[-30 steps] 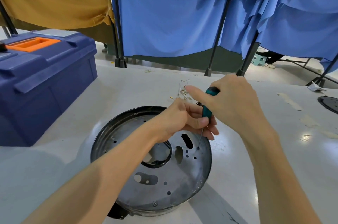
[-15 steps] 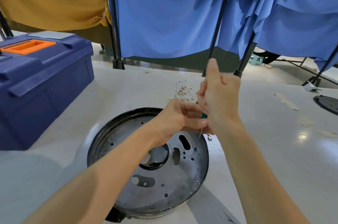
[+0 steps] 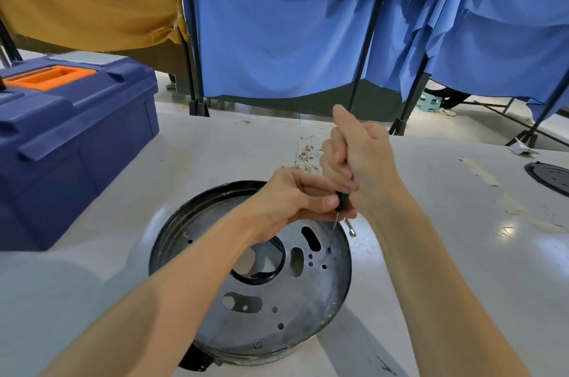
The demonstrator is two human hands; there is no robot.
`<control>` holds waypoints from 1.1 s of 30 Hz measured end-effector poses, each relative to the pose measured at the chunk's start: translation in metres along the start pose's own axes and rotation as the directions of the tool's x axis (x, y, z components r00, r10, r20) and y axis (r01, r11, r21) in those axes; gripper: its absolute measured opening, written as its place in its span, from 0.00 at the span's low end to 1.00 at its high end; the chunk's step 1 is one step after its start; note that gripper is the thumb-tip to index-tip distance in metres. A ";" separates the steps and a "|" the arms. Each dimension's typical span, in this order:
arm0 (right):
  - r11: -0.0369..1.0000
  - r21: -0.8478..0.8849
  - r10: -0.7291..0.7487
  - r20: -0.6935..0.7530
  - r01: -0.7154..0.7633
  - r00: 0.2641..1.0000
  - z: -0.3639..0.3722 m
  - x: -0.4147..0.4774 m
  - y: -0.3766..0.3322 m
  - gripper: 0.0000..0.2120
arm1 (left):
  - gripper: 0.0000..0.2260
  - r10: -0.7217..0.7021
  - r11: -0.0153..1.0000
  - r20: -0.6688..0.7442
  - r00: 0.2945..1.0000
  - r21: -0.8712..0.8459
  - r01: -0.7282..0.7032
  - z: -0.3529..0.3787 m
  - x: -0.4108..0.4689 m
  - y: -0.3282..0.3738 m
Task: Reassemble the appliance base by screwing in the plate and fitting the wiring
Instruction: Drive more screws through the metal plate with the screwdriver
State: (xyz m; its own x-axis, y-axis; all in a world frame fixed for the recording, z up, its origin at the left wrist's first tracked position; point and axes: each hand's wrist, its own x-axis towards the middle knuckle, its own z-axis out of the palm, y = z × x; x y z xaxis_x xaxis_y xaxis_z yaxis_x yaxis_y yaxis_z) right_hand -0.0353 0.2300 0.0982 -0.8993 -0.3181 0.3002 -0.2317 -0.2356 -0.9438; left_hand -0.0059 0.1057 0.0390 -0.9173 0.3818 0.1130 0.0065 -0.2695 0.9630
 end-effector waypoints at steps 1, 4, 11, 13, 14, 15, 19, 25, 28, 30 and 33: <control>0.994 -0.092 -0.076 -0.153 0.062 0.985 0.006 -0.002 0.003 0.34 | 0.11 0.013 1.000 -0.031 0.999 0.017 -0.013 0.000 0.000 -0.001; 0.926 -0.352 -0.288 -0.424 0.137 0.859 0.023 -0.007 0.014 0.36 | 0.08 0.060 0.993 -0.052 0.997 0.106 -0.054 0.004 0.000 -0.003; 0.987 -0.029 0.158 0.428 -0.161 0.890 -0.019 0.009 -0.012 0.32 | 0.06 0.012 0.994 -0.038 0.999 0.110 -0.008 0.005 0.000 -0.001; 0.977 0.053 0.154 0.499 -0.207 0.853 -0.018 0.011 -0.011 0.31 | 0.06 0.005 0.996 -0.015 1.000 0.094 -0.004 0.003 0.001 -0.003; 0.976 0.080 0.140 0.474 -0.201 0.869 -0.014 0.012 -0.008 0.31 | 0.08 -0.007 0.997 -0.015 1.000 0.075 0.008 0.001 0.001 -0.002; 0.982 0.082 0.119 0.423 -0.169 0.898 -0.009 0.011 -0.005 0.31 | 0.09 -0.018 0.998 -0.013 1.000 0.053 0.019 -0.001 -0.001 -0.002; 0.997 -0.006 -0.071 0.001 0.071 0.997 0.007 0.001 0.006 0.31 | 0.10 -0.025 0.999 0.010 1.000 -0.039 0.025 -0.004 -0.004 -0.002; 0.944 -0.274 -0.309 -0.540 0.183 0.783 0.006 -0.012 0.016 0.32 | 0.08 -0.031 0.994 -0.042 0.999 0.100 0.035 0.014 0.010 -0.009; 1.000 0.015 -0.022 -0.040 0.023 0.999 -0.014 -0.006 0.000 0.30 | 0.07 -0.055 0.997 -0.007 0.998 0.062 0.055 0.009 0.008 -0.005; 0.983 0.092 0.121 0.342 -0.161 0.932 -0.024 -0.001 -0.010 0.30 | 0.07 -0.065 0.997 0.038 0.997 0.047 0.064 0.007 0.006 -0.005; 0.966 0.193 0.086 0.381 -0.170 0.921 -0.020 0.002 -0.006 0.32 | 0.08 -0.058 0.998 0.055 0.997 0.006 0.058 0.006 0.005 -0.008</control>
State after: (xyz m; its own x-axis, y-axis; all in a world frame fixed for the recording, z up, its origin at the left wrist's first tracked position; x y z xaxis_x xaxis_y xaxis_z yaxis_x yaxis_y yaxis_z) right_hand -0.0432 0.2492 0.1016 -0.7063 -0.6631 0.2480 0.0009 -0.3512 -0.9363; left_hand -0.0081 0.1151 0.0336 -0.8927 0.4451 0.0703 -0.0440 -0.2415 0.9694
